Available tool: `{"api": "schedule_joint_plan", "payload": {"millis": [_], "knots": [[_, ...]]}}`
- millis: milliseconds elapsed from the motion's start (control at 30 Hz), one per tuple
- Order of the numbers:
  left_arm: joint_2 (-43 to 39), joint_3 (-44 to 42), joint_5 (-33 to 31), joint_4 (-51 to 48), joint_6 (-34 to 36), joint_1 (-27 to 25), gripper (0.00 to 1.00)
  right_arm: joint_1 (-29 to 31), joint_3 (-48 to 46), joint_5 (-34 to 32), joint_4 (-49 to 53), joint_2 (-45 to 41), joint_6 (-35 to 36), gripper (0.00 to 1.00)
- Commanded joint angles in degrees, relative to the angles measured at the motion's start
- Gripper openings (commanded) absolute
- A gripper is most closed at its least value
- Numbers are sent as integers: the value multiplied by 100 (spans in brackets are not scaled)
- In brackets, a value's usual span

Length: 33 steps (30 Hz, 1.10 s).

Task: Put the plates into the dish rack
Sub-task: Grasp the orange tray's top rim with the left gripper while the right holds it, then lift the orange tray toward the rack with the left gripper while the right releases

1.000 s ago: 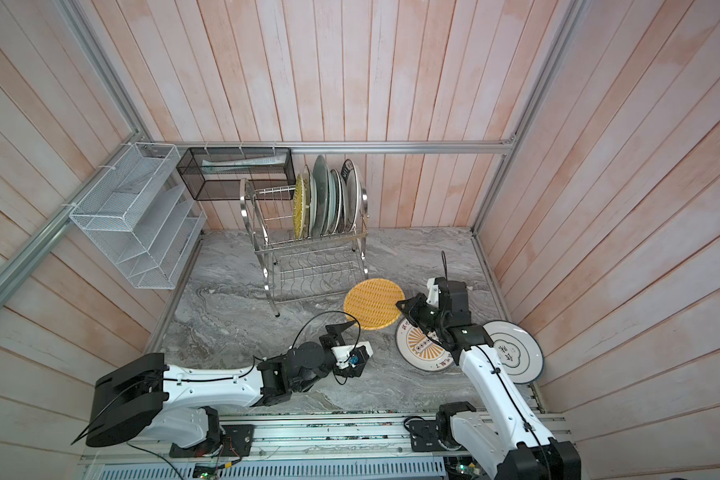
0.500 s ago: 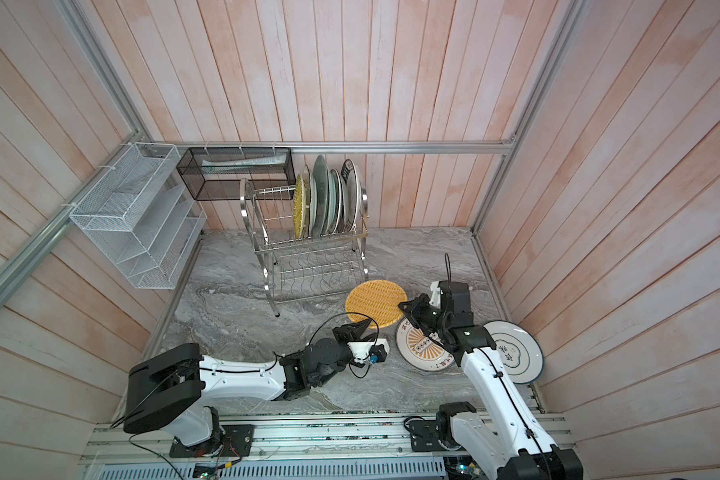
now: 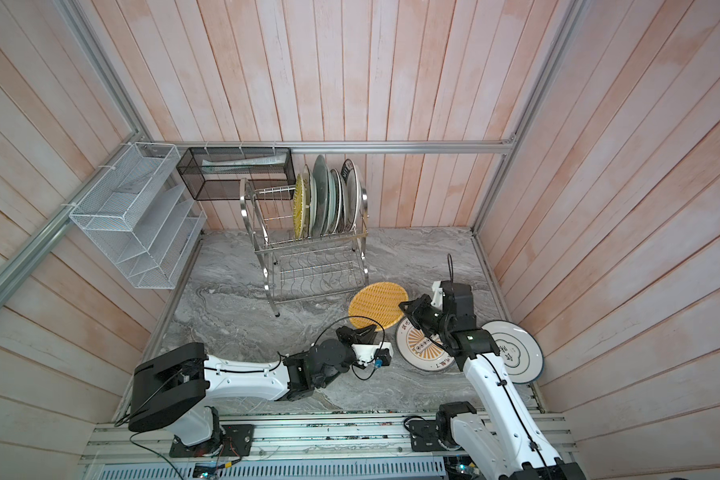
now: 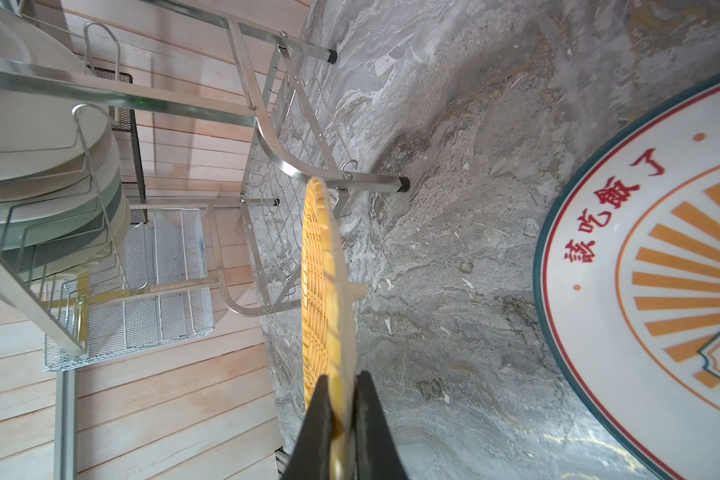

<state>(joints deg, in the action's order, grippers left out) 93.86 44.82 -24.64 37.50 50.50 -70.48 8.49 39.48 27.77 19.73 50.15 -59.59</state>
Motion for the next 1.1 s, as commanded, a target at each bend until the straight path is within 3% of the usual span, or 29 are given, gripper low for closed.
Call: {"api": "schedule_joint_plan", "payload": {"millis": [0, 167, 300, 433, 567, 733, 1067], "knots": [[-462, -80, -146, 103, -384, 60, 0, -20, 27, 176, -311, -217, -168, 3], [-972, -230, 106, -169, -613, 60, 0, -23, -11, 203, -496, -226, -71, 53], [-1277, -334, 210, -369, -820, 60, 0, -23, 180, 100, -583, -102, 88, 80], [-1833, -508, 644, -709, -1430, 52, 0, -32, 578, -126, -519, 62, 500, 98], [-2742, -570, 1276, -1181, -2389, 52, 0, -33, 875, -671, -267, 31, 1052, 98], [-3726, -379, 1671, -1352, -3173, 52, 0, -32, 417, -952, -704, -498, 1264, 98], [-3827, 1040, 904, -1028, -3491, 52, 0, -25, -160, -659, -1028, -856, 1315, 98]]}}
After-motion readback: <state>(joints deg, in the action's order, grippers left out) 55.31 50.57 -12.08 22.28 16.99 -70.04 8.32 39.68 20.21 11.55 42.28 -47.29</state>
